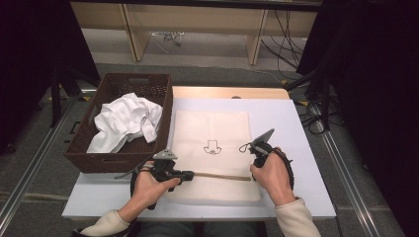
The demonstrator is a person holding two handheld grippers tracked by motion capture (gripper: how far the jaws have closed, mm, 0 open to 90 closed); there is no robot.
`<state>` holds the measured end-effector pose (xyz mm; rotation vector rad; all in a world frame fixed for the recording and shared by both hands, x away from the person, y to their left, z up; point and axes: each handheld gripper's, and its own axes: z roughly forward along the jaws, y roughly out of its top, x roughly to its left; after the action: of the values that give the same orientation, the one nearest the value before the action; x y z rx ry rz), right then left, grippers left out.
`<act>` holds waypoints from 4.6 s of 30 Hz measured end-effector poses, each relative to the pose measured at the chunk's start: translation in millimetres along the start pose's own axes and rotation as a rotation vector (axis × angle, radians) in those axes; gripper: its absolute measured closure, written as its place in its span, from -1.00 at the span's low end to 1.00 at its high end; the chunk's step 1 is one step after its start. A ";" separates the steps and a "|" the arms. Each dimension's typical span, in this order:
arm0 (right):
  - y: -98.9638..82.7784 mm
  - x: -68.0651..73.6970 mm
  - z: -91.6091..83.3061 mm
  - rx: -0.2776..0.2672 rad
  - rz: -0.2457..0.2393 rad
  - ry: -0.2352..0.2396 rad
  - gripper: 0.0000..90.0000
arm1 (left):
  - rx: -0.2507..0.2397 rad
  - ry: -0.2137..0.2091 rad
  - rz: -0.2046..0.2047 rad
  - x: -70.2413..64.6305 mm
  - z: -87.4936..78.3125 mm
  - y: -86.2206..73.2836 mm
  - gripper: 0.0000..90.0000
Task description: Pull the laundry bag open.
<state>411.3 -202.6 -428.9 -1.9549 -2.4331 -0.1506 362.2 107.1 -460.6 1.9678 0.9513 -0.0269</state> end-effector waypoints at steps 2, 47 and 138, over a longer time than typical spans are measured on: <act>-0.1 -0.7 0.6 -0.003 -0.008 -0.007 0.88 | -0.004 0.001 -0.009 0.5 -0.5 -0.7 0.93; -1.1 -1.8 3.6 0.014 -0.014 -0.015 0.88 | 0.007 0.035 -0.040 14.4 -12.1 -20.1 0.93; -3.1 6.8 10.5 0.034 -0.027 -0.019 0.88 | 0.000 0.182 -0.112 45.1 -51.4 -52.9 0.93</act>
<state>407.3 -195.8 -439.0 -1.9188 -2.4580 -0.0908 343.2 187.4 -486.3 1.9392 1.1788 0.0900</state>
